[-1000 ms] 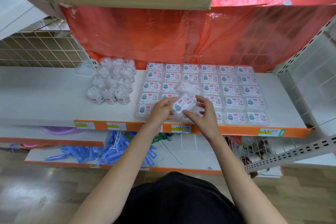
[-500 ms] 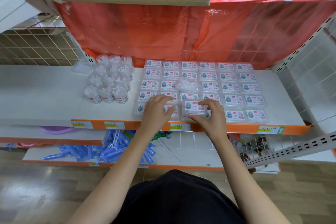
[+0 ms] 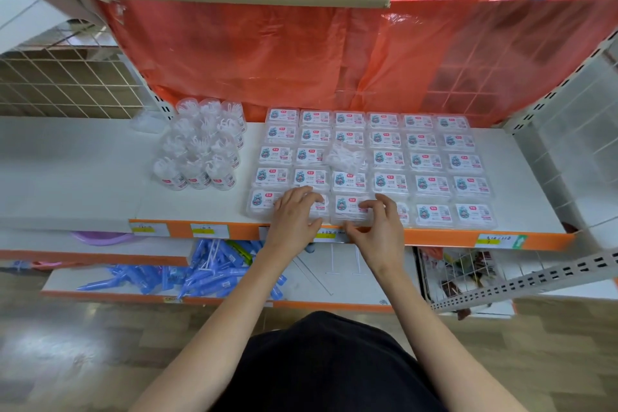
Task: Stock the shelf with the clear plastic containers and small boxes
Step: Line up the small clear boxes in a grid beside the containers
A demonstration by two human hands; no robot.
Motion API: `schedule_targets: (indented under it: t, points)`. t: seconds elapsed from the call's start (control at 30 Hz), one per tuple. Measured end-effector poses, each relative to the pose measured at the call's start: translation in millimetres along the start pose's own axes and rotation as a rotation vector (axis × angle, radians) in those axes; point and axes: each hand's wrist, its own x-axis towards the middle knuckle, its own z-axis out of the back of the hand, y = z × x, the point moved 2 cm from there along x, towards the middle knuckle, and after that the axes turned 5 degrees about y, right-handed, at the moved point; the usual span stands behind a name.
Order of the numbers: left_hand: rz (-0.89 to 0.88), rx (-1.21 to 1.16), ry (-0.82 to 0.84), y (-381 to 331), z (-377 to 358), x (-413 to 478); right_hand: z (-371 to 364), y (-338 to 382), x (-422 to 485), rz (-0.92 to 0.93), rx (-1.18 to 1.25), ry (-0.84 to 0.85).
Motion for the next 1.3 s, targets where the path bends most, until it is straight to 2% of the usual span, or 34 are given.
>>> schedule_targets:
  t: [0.1,0.33,0.63,0.77,0.9,1.07,1.2,1.3]
  points:
    - [-0.004,-0.002,-0.004,1,0,1,1,-1,2,0.009,-0.039,0.022]
    - [-0.001,-0.036,-0.021,2,3,5,18,13,39,0.013,0.032,-0.113]
    - [0.059,-0.188,-0.104,5,20,17,12,34,125,-0.042,-0.116,0.230]
    - [0.111,-0.252,-0.119,9,25,20,13,34,128,-0.025,-0.044,0.243]
    - [0.182,-0.496,-0.160,4,34,26,20,40,120,0.036,0.057,0.227]
    - [0.365,-0.898,-0.073,-6,46,35,37,52,98,0.134,0.256,0.308]
    - [0.402,-1.059,0.006,-8,47,37,41,52,79,0.147,0.346,0.377]
    - [0.402,-1.119,0.007,-11,42,35,41,48,69,0.105,0.541,0.365]
